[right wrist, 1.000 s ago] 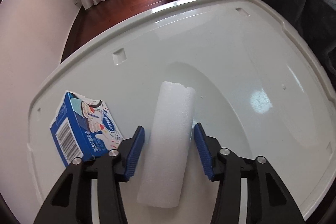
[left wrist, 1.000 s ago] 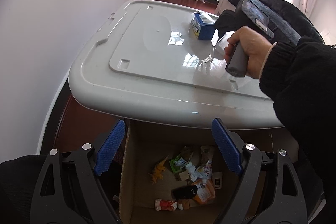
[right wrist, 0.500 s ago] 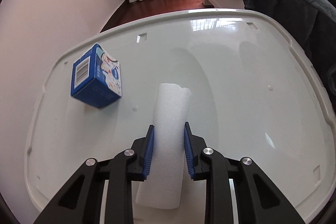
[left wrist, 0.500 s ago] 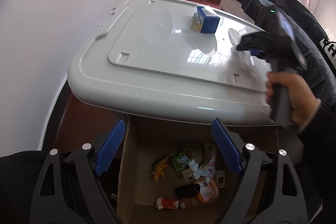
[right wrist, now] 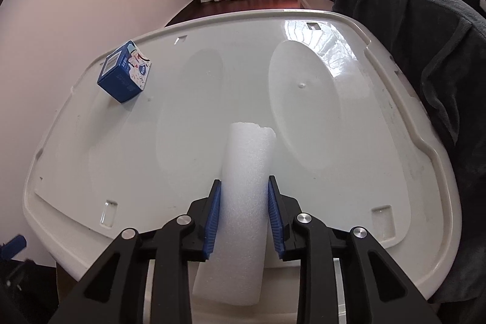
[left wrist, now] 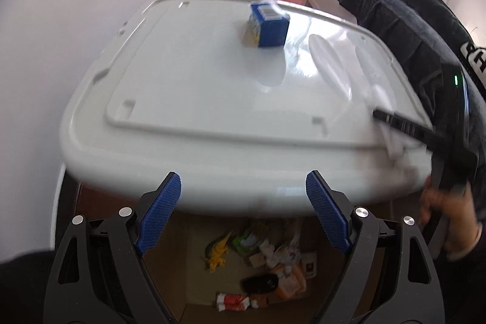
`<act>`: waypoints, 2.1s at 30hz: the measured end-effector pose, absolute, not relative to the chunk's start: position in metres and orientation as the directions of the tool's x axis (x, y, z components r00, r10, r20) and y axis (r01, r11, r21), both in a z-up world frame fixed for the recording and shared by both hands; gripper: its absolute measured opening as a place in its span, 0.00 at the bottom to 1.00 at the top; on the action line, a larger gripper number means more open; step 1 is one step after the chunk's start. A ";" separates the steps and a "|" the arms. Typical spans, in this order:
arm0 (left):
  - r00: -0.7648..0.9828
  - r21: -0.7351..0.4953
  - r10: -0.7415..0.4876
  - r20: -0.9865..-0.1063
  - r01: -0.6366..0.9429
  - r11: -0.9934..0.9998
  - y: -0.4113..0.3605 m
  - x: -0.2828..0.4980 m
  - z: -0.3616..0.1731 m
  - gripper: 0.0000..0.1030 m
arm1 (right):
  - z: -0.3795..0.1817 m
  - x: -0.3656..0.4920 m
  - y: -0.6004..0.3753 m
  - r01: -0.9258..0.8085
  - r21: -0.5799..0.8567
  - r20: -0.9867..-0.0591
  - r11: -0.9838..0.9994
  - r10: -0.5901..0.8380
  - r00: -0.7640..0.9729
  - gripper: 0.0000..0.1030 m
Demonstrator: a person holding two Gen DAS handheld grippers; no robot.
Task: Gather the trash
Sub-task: 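Grasp the blue milk carton with the left gripper while the right holds the foam roll, then carry the milk carton and foam roll over the box and open both grippers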
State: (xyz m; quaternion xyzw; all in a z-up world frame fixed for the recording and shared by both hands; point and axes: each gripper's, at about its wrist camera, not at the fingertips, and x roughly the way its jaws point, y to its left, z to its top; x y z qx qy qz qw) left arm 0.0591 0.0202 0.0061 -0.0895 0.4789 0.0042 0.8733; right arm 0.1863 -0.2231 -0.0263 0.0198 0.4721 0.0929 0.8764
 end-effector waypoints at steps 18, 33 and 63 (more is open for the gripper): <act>0.621 -0.120 0.002 -0.784 -0.156 0.980 -0.012 0.272 -0.012 0.80 | -0.026 0.188 -0.229 -0.157 0.185 -0.840 0.970 0.239 0.487 0.31; 0.584 -0.019 0.102 -0.805 -0.197 0.980 -0.003 0.310 -0.044 0.69 | -0.028 0.187 -0.223 -0.172 0.145 -0.843 0.974 0.213 0.495 0.31; 0.686 0.146 0.091 -0.722 0.022 0.989 -0.032 0.209 0.037 0.47 | -0.015 0.187 -0.236 -0.144 0.313 -0.799 0.939 0.342 0.495 0.30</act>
